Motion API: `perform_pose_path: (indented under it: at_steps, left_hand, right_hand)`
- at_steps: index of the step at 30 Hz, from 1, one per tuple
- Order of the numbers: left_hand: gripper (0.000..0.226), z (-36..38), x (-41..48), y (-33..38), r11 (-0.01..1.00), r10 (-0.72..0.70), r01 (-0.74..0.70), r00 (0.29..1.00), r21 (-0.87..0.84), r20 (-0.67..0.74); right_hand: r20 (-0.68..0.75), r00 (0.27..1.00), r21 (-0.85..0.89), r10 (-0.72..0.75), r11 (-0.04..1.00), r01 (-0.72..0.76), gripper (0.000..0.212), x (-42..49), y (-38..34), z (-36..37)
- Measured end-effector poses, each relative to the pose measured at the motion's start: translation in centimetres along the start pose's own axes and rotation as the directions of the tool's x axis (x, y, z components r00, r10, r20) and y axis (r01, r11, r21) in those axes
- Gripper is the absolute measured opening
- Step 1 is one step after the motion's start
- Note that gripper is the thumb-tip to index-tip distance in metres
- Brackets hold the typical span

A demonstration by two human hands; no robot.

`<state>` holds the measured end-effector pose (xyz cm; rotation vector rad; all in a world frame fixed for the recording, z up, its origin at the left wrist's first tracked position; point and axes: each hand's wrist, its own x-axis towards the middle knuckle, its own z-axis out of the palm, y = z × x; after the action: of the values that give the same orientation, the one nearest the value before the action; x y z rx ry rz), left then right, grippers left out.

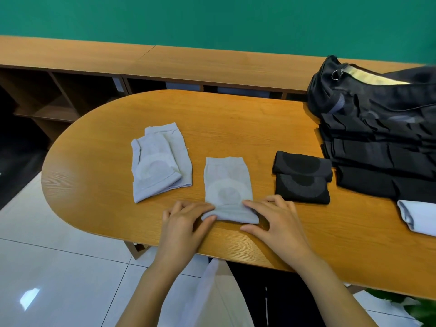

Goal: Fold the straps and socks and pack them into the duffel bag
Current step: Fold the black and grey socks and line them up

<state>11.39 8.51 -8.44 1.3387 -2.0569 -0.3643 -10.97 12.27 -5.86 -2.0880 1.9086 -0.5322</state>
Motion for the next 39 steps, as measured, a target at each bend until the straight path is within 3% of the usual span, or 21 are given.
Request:
perform_pose_path:
  at_steps: [4,9,13,15,19,24,29,32,35,39]
  left_hand:
    - [0.044,-0.2,0.0,0.4,0.996,-0.071,0.067,0.996,-0.065,-0.053]
    - [0.042,-0.2,0.4,0.9,0.975,-0.168,0.156,0.984,-0.156,-0.067]
    - [0.03,0.0,0.5,1.3,0.97,-0.21,0.2,0.976,-0.136,-0.062]
    - [0.028,0.0,0.5,1.4,0.98,-0.195,0.192,0.978,-0.053,-0.07]
    - [0.009,0.1,0.5,1.2,0.997,-0.071,0.071,0.994,-0.003,-0.078]
    - [0.034,0.0,0.2,0.5,0.999,0.019,-0.018,0.999,-0.043,0.03]
    - [0.058,-0.5,-0.2,-0.8,0.996,0.04,-0.028,0.99,-0.087,0.134]
    - [0.06,-0.7,-0.2,-1.0,0.996,0.046,-0.031,0.983,-0.087,0.176]
    - [0.056,-0.8,-0.2,-1.2,0.996,0.03,-0.014,0.984,-0.091,0.176]
    - [0.054,-0.9,-0.3,-0.7,0.99,-0.032,0.048,0.992,-0.132,0.118]
  right_hand:
    - [-0.089,0.991,0.134,0.1,0.987,-0.088,0.044,-0.1,0.0,0.4]
    - [-0.116,0.986,0.209,0.118,0.974,-0.092,0.057,0.1,0.1,0.9]
    - [-0.164,0.979,0.206,0.121,0.975,-0.086,0.038,0.2,0.1,1.1]
    - [-0.199,0.975,0.162,0.102,0.984,-0.07,0.029,0.3,-0.1,1.2]
    - [-0.233,0.972,0.058,0.019,0.998,-0.006,0.032,0.3,-0.3,1.3]
    - [-0.241,0.967,-0.005,-0.08,0.997,0.081,0.013,0.1,0.1,1.4]
    - [-0.134,0.991,0.027,-0.015,0.999,0.019,0.048,-0.2,0.5,0.9]
    - [-0.035,0.999,0.017,0.008,1.0,-0.008,0.063,0.0,0.7,0.5]
    - [0.013,0.999,0.024,0.031,0.999,-0.031,0.066,0.0,0.6,0.0]
    - [0.031,0.995,0.088,0.091,0.992,-0.093,0.054,-0.2,0.8,-0.1]
